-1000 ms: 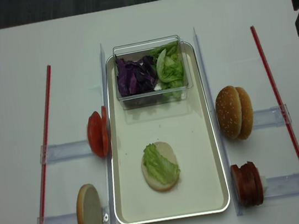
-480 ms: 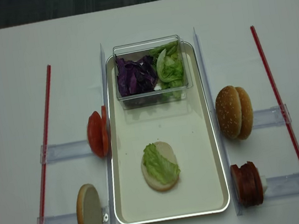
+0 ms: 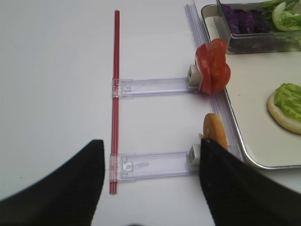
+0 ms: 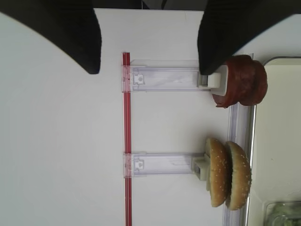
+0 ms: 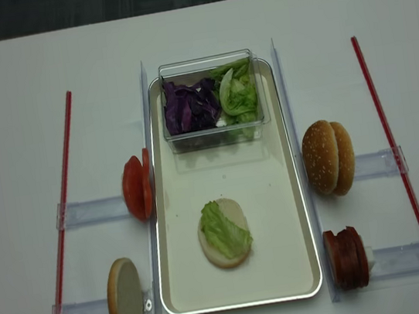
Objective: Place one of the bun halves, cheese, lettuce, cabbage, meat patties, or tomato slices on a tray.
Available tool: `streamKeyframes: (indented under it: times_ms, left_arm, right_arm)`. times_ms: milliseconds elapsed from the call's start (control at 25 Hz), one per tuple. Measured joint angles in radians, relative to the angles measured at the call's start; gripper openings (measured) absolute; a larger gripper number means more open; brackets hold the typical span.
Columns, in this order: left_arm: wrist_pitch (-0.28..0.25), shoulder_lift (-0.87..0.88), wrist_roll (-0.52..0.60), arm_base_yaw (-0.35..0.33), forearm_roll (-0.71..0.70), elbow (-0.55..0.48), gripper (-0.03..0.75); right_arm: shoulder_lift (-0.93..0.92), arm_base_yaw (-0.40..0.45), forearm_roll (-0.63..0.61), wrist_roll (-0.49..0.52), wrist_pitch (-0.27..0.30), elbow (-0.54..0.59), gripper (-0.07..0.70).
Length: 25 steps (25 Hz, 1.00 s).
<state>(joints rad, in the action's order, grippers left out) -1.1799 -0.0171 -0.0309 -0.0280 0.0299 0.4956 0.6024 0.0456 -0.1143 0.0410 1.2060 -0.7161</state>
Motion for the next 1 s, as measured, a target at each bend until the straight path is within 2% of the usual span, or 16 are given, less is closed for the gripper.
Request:
streamKeyframes:
  times_ms: [680, 1000]
  left_arm:
    - [0.0, 0.0, 0.0, 0.0, 0.0, 0.0, 0.418]
    - [0.0, 0.0, 0.0, 0.0, 0.0, 0.0, 0.418]
  right_arm:
    - [-0.359, 0.0, -0.031, 0.0, 0.017, 0.18, 0.473]
    - [-0.535, 0.0, -0.041, 0.0, -0.005, 0.189, 0.473]
